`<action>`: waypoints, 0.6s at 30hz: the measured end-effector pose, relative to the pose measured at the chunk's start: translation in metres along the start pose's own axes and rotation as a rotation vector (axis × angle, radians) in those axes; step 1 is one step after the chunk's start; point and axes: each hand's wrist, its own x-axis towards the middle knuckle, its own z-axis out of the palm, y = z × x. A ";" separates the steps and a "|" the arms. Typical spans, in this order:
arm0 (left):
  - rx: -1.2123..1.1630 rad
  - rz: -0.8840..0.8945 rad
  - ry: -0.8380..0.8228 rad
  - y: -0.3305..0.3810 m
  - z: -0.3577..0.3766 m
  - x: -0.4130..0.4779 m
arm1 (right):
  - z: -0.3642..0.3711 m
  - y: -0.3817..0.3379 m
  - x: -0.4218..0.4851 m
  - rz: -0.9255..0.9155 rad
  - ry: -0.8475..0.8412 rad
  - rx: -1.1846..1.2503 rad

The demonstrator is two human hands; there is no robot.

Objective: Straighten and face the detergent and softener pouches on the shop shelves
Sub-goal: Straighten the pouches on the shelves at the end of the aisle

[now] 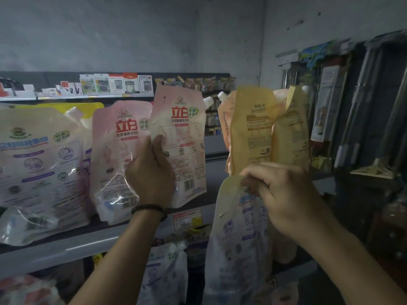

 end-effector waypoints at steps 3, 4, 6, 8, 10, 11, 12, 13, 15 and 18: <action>0.010 0.102 -0.030 0.004 0.012 -0.003 | 0.005 0.005 -0.007 0.022 -0.036 0.005; 0.020 0.122 -0.042 0.005 0.016 -0.004 | 0.007 0.006 -0.010 0.026 -0.049 0.002; 0.016 0.137 -0.044 0.005 0.024 -0.006 | 0.012 0.010 -0.014 0.029 -0.075 0.006; 0.009 0.138 -0.030 0.007 0.032 -0.006 | 0.016 0.014 -0.018 0.035 -0.088 0.015; 0.020 0.155 -0.028 0.007 0.039 -0.007 | 0.021 0.017 -0.022 0.042 -0.086 0.020; 0.026 0.157 -0.036 0.005 0.042 -0.008 | 0.023 0.019 -0.023 0.044 -0.086 0.022; 0.033 0.150 -0.049 0.003 0.045 -0.009 | 0.025 0.021 -0.024 0.045 -0.087 0.026; 0.040 0.139 -0.064 0.000 0.048 -0.010 | 0.029 0.023 -0.025 0.046 -0.094 0.035; 0.044 0.121 -0.094 -0.006 0.050 -0.011 | 0.035 0.027 -0.026 0.047 -0.110 0.053; 0.045 0.094 -0.139 -0.007 0.049 -0.011 | 0.043 0.027 -0.025 0.038 -0.118 0.058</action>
